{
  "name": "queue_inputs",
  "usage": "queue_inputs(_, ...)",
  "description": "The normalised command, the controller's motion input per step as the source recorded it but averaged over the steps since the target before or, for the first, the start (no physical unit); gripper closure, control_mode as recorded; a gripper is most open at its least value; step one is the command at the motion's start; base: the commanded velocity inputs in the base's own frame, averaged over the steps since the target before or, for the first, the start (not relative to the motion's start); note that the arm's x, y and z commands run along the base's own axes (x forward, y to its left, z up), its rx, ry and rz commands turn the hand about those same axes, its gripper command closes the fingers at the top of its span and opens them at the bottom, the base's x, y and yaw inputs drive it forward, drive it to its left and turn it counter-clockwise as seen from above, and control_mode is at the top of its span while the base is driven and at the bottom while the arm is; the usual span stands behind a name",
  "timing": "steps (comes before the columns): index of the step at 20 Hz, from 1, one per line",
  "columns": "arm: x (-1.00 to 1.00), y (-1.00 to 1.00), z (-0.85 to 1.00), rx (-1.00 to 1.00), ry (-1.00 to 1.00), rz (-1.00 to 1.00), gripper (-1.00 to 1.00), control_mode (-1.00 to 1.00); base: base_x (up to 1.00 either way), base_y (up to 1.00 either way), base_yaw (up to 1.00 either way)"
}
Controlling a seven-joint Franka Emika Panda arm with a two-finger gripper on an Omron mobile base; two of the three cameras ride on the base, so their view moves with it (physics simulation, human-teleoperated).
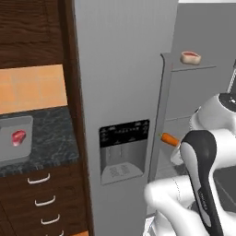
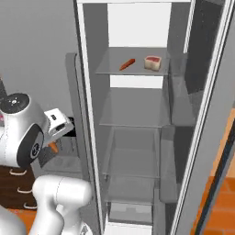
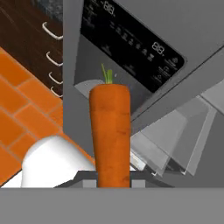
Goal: Place one carrot and one steak in each tupperware on the nearby counter, to pack two identical lunches.
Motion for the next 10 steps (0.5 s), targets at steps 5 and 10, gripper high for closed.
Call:
queue_inputs(5,0.00,0.00,0.00,0.00,0.00,0.00,1.00,1.00,0.06,1.00,0.04)
queue_inputs(10,0.00,0.00,0.00,0.00,0.00,0.00,1.00,1.00,0.21,1.00,0.01)
